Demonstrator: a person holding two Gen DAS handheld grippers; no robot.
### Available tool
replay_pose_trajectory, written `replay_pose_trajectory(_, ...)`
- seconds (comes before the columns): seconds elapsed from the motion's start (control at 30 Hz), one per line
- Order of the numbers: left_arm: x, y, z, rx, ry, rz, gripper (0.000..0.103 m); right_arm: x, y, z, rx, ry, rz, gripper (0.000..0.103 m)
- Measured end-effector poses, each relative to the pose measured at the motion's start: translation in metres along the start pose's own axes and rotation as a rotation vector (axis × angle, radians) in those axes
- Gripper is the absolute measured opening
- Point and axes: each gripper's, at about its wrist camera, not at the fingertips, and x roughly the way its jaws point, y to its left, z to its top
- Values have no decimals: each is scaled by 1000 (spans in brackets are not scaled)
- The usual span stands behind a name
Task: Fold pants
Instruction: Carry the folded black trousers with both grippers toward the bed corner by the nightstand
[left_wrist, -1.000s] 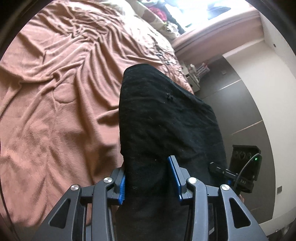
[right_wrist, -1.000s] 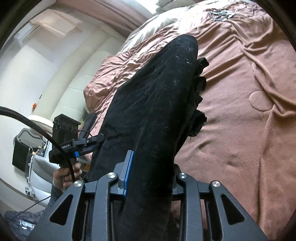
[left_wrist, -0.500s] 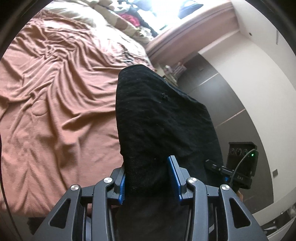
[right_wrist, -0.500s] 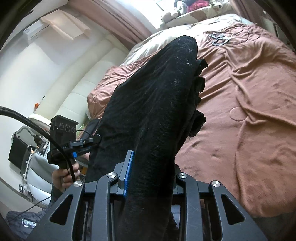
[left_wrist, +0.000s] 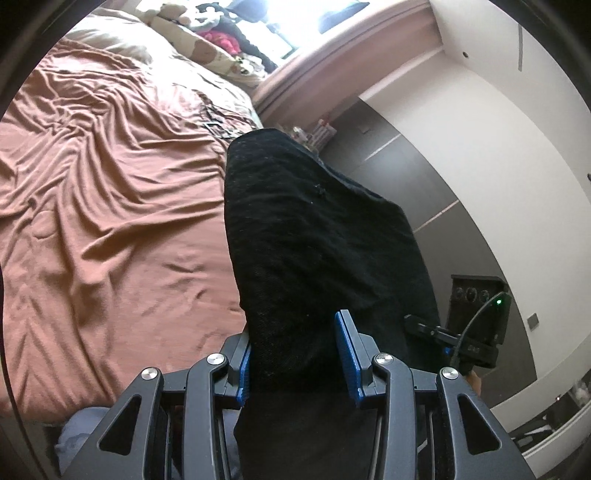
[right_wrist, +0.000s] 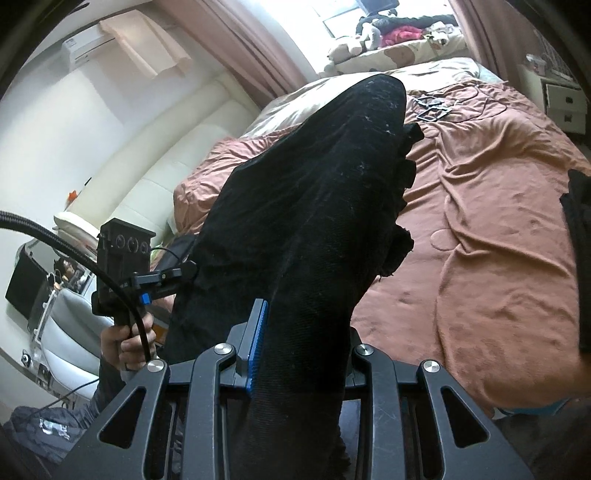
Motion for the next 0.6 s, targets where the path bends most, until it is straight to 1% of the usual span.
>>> replay_pose_trajectory(0.13,16,-10,5,15,28,-33,42,-12,-11,-2,6,-7,-16,26)
replay_pose_trajectory(0.23,30,-20,9,35,47,-33,42,-27,-19,0,3,-11,-42,26)
replay_pose_trajectory(0.47,65,-60,25,126,92,-47,42,-66,-27,6,-20,-40,-75,26)
replay_pose_trajectory(0.6,83,-81,35,155,111,-66,42,-88,-33,11,-34,-52,-93,26)
